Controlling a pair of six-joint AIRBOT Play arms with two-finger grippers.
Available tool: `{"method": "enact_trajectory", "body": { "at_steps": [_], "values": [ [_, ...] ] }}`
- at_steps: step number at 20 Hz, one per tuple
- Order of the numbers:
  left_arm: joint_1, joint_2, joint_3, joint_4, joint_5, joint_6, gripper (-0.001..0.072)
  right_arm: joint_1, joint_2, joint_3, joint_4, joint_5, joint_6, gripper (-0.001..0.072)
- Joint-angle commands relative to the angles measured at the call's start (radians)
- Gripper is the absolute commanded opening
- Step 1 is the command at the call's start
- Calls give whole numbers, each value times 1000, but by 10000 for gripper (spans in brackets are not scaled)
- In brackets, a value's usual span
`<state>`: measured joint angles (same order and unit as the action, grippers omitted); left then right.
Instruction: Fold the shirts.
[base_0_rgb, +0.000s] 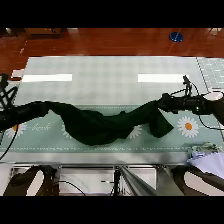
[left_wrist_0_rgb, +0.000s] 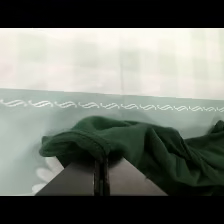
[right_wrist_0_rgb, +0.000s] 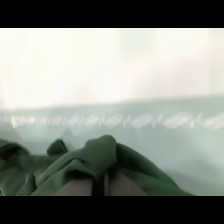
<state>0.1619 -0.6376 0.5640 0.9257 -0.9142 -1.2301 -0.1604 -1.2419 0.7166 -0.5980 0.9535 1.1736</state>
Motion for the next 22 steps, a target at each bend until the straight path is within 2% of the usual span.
{"method": "enact_trajectory", "body": {
  "at_steps": [1, 5, 7, 10, 13, 14, 15, 16, 22],
  "values": [
    [-126, -150, -5, 1, 114, 7, 20, 0, -37, -1, 61, -86, -64, 31],
    [-158, -301, -4, 0, 108, 6, 21, -1, -37, 18, 64, -32, -105, 36],
    [-158, -306, -3, 1, 94, 7, 21, -1, -37, 69, 65, 4, -135, 157],
    [-158, -301, -2, 1, 60, 7, 20, -1, -30, 200, 59, 50, -191, 162],
    [-158, -301, -2, 2, 26, 14, 20, -1, 2, 360, -86, 48, -219, 176],
    [-158, -301, -2, 2, 21, 19, 21, -1, 12, 407, -156, 53, -196, 393],
    [-158, -301, -2, 2, 20, 19, 20, -1, 18, 443, -216, 63, -158, 568],
    [-158, -301, -2, 2, 20, 19, 20, -1, 21, 468, -262, 81, -139, 591],
    [-158, -301, -2, 2, 12, 19, 21, -1, 21, 484, -602, 138, -56, 585]
  ]
}}
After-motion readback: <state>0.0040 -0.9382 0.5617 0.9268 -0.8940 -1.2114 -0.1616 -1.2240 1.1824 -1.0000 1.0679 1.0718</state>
